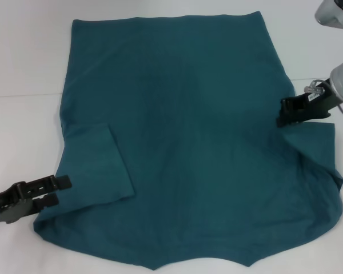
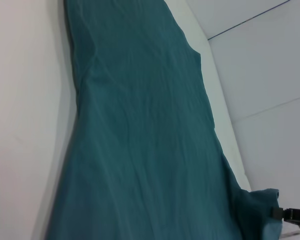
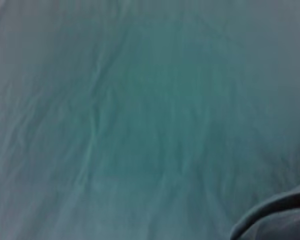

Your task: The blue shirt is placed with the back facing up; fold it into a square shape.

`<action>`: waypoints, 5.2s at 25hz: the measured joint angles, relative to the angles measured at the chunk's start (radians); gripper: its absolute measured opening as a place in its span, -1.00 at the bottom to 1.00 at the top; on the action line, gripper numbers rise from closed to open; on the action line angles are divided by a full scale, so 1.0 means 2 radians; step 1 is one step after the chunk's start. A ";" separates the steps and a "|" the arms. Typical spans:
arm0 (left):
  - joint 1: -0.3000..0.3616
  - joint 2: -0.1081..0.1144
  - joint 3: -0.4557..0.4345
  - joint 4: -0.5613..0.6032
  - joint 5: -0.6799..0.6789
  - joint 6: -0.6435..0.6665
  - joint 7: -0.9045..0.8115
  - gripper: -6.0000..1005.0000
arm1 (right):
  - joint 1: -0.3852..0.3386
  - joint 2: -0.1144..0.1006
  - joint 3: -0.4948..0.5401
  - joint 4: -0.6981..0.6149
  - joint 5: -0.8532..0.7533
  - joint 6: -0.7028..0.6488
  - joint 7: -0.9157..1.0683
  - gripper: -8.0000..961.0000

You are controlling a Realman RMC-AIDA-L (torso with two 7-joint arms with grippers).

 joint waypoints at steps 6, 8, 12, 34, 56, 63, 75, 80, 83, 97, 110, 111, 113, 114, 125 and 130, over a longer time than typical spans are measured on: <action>0.001 0.000 0.000 0.000 0.000 -0.004 0.000 0.56 | 0.008 0.007 0.000 0.027 0.000 0.042 0.009 -0.98; 0.001 0.000 0.000 0.000 0.000 -0.004 0.000 0.56 | 0.009 0.008 0.000 0.030 0.002 0.052 0.012 -0.98; 0.002 -0.001 0.000 0.000 0.000 -0.005 0.000 0.56 | 0.009 0.010 0.001 0.031 0.003 0.062 0.020 -0.98; 0.002 -0.001 0.000 0.000 0.001 -0.011 0.002 0.56 | 0.002 0.005 0.002 0.031 0.039 0.071 0.024 -0.61; 0.004 -0.001 -0.003 0.000 0.002 -0.019 0.002 0.56 | -0.096 -0.028 0.011 -0.046 0.049 -0.041 -0.025 0.36; 0.003 -0.001 -0.002 -0.006 0.000 -0.019 0.000 0.56 | -0.098 -0.005 0.012 -0.016 0.058 0.002 -0.040 0.36; 0.002 -0.001 -0.004 -0.006 0.000 -0.019 0.003 0.56 | -0.098 -0.004 0.012 -0.001 0.226 -0.052 -0.079 0.35; 0.002 -0.001 -0.004 -0.006 0.000 -0.019 0.004 0.56 | -0.097 -0.005 0.011 0.001 0.241 -0.062 -0.090 0.35; 0.003 -0.001 -0.004 -0.006 0.000 -0.019 0.004 0.56 | -0.103 -0.012 0.011 -0.001 0.242 -0.070 -0.110 0.35; 0.028 0.008 -0.026 0.027 0.037 -0.009 -0.061 0.56 | -0.137 -0.033 0.051 -0.014 0.276 -0.108 -0.179 0.34; 0.024 0.005 -0.022 0.014 0.058 -0.051 -0.091 0.56 | -0.137 -0.032 0.051 -0.015 0.276 -0.104 -0.179 0.34; 0.024 0.004 -0.020 0.014 0.058 -0.053 -0.091 0.56 | -0.137 -0.032 0.051 -0.015 0.276 -0.104 -0.179 0.34; 0.024 0.004 -0.015 0.013 0.058 -0.057 -0.090 0.56 | -0.137 -0.032 0.051 -0.015 0.276 -0.104 -0.179 0.34; 0.023 0.003 -0.013 0.013 0.058 -0.059 -0.089 0.56 | -0.137 -0.032 0.051 -0.015 0.276 -0.104 -0.179 0.34; 0.018 0.001 0.011 0.013 0.058 -0.070 -0.087 0.56 | -0.138 -0.032 0.057 -0.015 0.276 -0.103 -0.179 0.33; 0.015 0.000 0.022 0.005 0.057 -0.071 -0.087 0.56 | -0.139 -0.032 0.057 -0.015 0.276 -0.103 -0.179 0.33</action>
